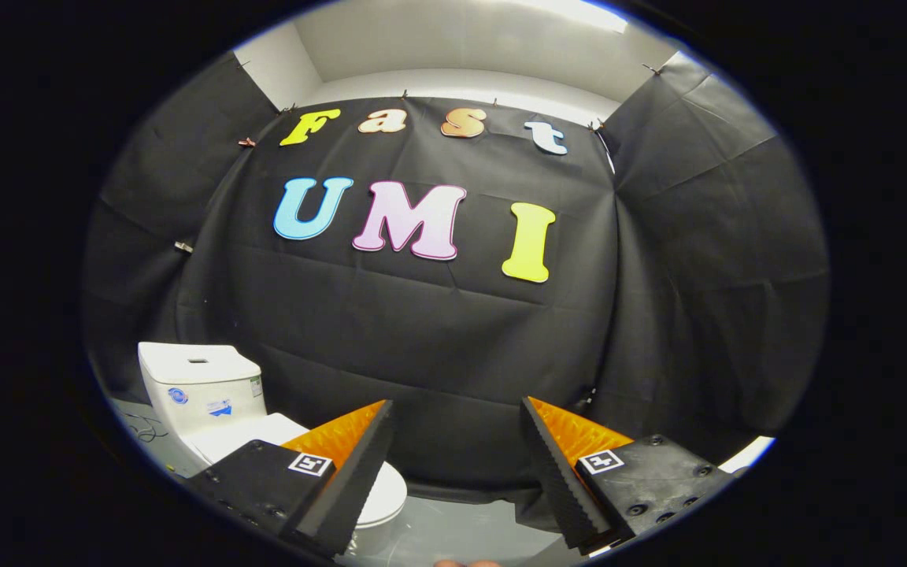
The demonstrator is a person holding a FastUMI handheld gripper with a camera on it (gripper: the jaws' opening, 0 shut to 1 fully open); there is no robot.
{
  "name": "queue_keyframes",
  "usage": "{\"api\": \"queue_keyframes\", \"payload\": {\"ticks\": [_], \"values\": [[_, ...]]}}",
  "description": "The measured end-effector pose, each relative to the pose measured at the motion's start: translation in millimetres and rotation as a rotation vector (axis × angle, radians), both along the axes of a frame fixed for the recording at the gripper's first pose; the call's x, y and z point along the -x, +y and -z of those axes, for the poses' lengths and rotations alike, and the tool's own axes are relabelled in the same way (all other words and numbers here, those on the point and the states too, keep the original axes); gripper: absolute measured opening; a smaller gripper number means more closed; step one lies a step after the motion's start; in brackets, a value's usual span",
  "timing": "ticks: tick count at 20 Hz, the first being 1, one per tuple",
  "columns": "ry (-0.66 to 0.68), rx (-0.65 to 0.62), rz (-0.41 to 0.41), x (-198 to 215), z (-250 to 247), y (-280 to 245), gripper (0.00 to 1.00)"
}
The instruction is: Open the toilet lid.
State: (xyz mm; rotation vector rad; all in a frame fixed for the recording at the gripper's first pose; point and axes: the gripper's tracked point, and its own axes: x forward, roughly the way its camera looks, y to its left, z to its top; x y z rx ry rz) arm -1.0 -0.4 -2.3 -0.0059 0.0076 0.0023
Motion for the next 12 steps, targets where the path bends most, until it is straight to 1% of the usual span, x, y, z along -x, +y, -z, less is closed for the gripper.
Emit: {"api": "queue_keyframes", "payload": {"ticks": [5,8,11,12], "values": [[0.013,0.007,0.013,-1.5,0.8,-4.9,0.97],[0.045,-0.055,0.017,-10.5,1.3,-5.1,0.98],[0.050,-0.095,0.026,-24.8,0.0,-4.8,0.98],[0.076,-0.123,0.014,-30.1,5.6,-0.2,0.97]]}}
